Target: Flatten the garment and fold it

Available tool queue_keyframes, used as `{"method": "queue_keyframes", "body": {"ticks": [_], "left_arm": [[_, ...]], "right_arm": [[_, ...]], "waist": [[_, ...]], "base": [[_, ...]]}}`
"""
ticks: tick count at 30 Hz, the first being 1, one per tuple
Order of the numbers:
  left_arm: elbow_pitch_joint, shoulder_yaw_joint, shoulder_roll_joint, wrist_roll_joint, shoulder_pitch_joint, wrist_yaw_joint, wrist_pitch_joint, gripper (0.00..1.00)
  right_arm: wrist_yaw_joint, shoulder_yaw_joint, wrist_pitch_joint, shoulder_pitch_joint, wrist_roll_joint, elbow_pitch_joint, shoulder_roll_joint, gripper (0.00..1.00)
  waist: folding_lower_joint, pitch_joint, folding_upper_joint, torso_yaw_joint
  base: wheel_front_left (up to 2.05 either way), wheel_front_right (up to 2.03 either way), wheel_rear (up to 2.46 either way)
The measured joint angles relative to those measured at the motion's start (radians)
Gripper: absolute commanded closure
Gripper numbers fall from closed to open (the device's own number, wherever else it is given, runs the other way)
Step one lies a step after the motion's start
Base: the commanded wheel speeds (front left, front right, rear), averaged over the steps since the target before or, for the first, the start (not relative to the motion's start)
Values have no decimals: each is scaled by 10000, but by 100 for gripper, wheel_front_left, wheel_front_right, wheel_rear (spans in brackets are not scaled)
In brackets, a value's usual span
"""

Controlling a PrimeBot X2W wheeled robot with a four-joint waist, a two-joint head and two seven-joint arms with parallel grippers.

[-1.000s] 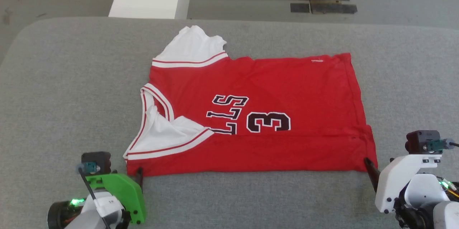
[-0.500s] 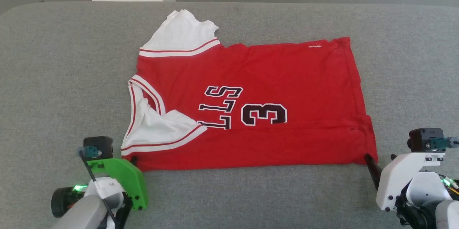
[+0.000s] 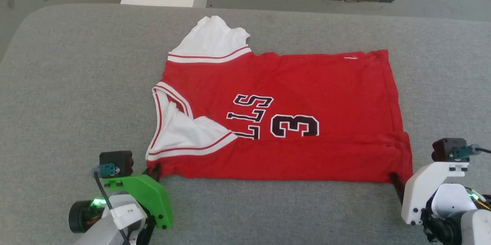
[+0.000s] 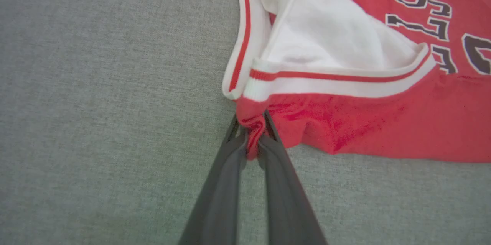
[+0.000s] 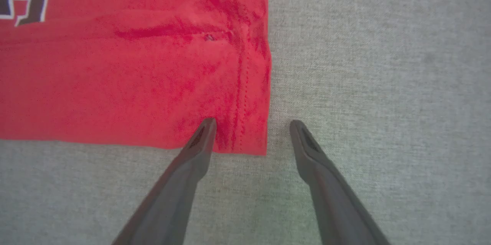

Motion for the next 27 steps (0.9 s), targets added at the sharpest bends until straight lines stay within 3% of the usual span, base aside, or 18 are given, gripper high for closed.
{"method": "queue_keyframes", "body": {"ticks": [5, 6, 7, 8, 17, 27], "left_arm": [[-443, -10, 107, 94, 0, 173, 4, 100], [-477, -21, 128, 107, 0, 196, 13, 100], [-508, -36, 157, 115, 0, 196, 21, 100], [-531, -46, 178, 119, 0, 198, 38, 100], [-418, -71, 418, 98, 289, 209, 151, 100], [-905, -307, 1028, -199, 1272, 378, 1064, 100]], "right_arm": [[0, -48, -2, -400, -52, 581, -13, 0], [0, -36, -2, -462, -48, 654, -25, 30], [0, -12, -4, -522, -54, 723, -36, 87], [0, 17, -10, -570, -54, 773, -42, 100], [2, -186, 8, -531, -104, 786, 25, 100], [2, -272, 1147, 686, 203, -731, -92, 100]], "waist": [[0, 177, 0, 89], [0, 205, 0, 98], [0, 234, 0, 106], [0, 252, 0, 112], [0, -183, 0, 60], [0, -1049, 0, -97]], "base": [[0, 0, 0], [0, 0, 0], [0, 0, 0], [0, 0, 0], [0, 0, 0], [0, 0, 0]]}}
